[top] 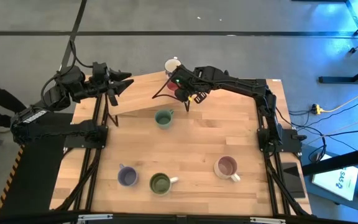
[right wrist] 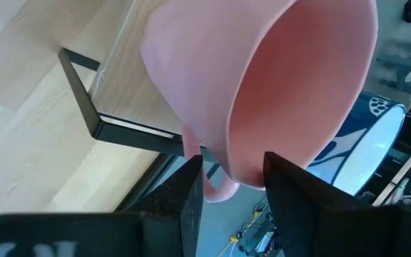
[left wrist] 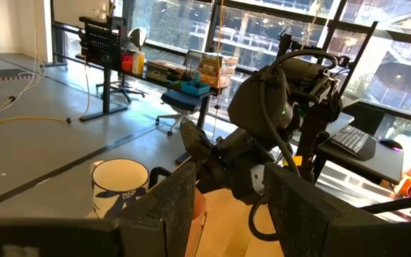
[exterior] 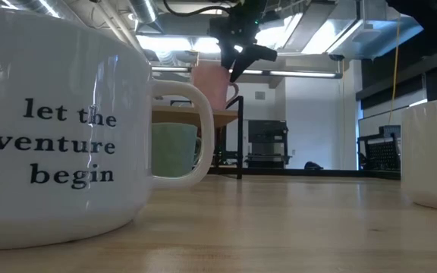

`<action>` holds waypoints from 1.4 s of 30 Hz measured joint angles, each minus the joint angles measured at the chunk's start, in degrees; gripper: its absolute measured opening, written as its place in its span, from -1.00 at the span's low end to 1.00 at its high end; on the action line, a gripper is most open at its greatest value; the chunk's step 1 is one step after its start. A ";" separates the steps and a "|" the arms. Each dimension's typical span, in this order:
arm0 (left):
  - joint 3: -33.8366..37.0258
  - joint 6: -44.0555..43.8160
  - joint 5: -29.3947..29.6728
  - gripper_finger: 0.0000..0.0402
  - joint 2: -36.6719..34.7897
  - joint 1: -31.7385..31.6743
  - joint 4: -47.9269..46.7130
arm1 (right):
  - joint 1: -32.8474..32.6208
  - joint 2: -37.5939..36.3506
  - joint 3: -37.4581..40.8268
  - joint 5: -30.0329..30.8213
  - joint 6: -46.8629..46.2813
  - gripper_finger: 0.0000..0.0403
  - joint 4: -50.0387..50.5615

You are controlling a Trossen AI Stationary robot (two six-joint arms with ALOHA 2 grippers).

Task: Place coffee mugs
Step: Put the pink mug on the shelf, then put the light green mug on the shelf

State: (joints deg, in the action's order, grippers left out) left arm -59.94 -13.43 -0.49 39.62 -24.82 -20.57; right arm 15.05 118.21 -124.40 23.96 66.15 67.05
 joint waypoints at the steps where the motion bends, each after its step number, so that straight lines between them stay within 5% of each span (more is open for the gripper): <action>1: 0.00 0.00 0.00 -0.20 0.00 -0.01 -0.01 | 0.00 0.00 0.00 0.01 -0.02 -0.35 0.04; 9: 0.00 0.01 0.00 -0.20 0.00 -0.01 0.00 | 0.02 -0.31 0.00 -7.23 -0.37 -0.35 0.16; 22: 0.00 -0.01 -2.15 -0.20 -0.02 0.00 -0.01 | -0.87 -1.86 -1.58 -8.18 -4.75 -0.35 4.72; 31: 0.04 -1.22 -11.39 -0.20 -0.42 0.02 -0.05 | -7.79 -2.19 -9.01 -21.62 -13.37 -0.35 11.27; 36: 0.04 -1.11 -12.57 -0.20 -0.40 0.02 -0.54 | -12.67 -0.91 -5.14 -22.66 -12.60 -0.31 5.06; 42: 0.04 0.12 -12.67 -0.20 -0.39 0.02 -1.64 | -14.02 0.09 5.80 -24.52 -11.76 0.00 -10.10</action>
State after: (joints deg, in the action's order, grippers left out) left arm -59.90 -13.31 -13.16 39.23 -24.80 -22.21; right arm 1.03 118.31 -118.60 -0.55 54.39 56.95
